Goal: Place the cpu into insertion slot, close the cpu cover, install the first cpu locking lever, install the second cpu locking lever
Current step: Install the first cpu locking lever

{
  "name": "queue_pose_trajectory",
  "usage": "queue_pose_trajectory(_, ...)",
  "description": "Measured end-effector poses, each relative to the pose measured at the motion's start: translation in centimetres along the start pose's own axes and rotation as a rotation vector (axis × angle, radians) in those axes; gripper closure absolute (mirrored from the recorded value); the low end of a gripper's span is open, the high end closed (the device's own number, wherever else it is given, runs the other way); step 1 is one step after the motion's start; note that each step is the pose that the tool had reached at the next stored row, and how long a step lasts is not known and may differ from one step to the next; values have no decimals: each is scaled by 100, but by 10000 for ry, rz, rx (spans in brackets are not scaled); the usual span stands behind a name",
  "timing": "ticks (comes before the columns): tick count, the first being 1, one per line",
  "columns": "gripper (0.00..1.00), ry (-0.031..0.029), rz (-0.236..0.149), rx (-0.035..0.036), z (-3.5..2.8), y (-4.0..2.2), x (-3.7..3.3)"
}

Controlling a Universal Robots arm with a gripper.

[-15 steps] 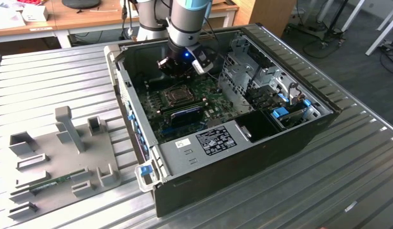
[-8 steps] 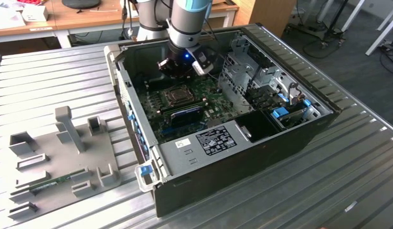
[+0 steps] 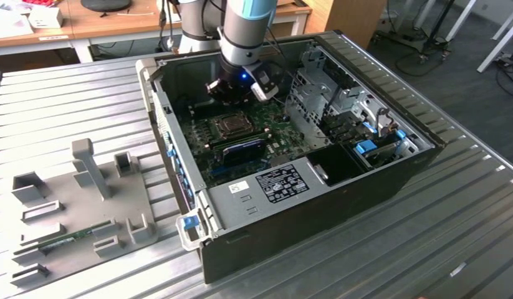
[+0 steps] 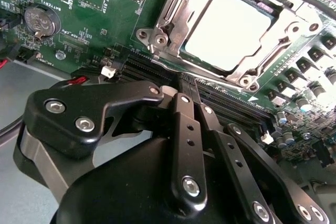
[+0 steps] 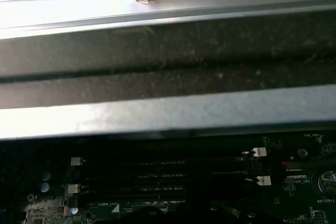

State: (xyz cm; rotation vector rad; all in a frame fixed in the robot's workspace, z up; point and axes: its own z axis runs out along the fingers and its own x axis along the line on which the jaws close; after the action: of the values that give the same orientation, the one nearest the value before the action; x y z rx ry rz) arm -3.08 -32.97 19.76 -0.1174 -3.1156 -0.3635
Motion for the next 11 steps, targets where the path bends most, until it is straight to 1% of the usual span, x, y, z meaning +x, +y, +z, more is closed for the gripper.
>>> queue_pose_trajectory(5,90,3,1,9,24,-9,1)
queue_pose_trajectory(11,90,0,0,-1,45,-11,-1)
